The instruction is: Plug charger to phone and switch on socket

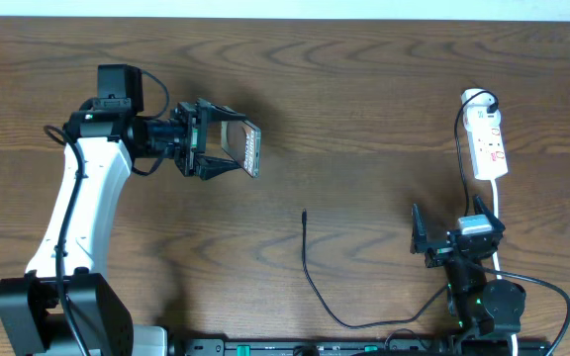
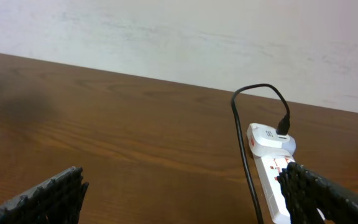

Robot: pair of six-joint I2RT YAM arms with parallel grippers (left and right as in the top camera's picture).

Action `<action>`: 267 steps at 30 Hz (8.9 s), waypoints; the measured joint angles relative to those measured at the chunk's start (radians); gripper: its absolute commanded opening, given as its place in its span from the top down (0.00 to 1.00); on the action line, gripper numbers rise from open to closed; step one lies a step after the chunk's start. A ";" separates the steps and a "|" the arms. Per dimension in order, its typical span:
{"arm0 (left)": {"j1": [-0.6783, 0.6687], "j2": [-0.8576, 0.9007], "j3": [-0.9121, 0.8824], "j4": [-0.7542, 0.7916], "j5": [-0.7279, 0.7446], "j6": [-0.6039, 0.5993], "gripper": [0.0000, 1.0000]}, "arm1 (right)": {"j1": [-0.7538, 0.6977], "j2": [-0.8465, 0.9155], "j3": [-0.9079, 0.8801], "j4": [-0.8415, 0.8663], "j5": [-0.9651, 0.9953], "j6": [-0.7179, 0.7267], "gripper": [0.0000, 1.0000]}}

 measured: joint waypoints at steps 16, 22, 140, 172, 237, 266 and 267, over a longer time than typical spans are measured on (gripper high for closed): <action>0.027 0.000 0.000 -0.001 0.032 -0.008 0.93 | 0.000 0.000 0.000 0.000 0.000 0.000 0.01; 0.027 0.000 0.000 -0.001 0.032 -0.008 0.93 | 0.000 0.000 0.000 0.000 0.000 0.000 0.01; 0.027 0.000 -0.089 -0.146 -0.990 -0.026 0.92 | 0.000 1.114 0.686 -0.152 -0.592 0.044 0.01; 0.027 0.000 -0.089 -0.148 -0.990 -0.026 0.93 | 0.000 1.551 0.784 0.223 -1.186 0.227 0.01; 0.002 0.000 -0.089 -0.127 -0.958 -0.124 0.93 | 0.155 1.851 0.786 0.604 -1.157 0.755 0.01; -0.177 0.000 -0.089 -0.070 -0.998 -0.318 0.93 | 0.436 2.000 0.789 0.967 -0.941 1.160 0.01; -0.177 0.000 -0.089 -0.070 -0.998 -0.318 0.93 | 0.441 2.000 0.789 0.978 -0.937 1.169 0.01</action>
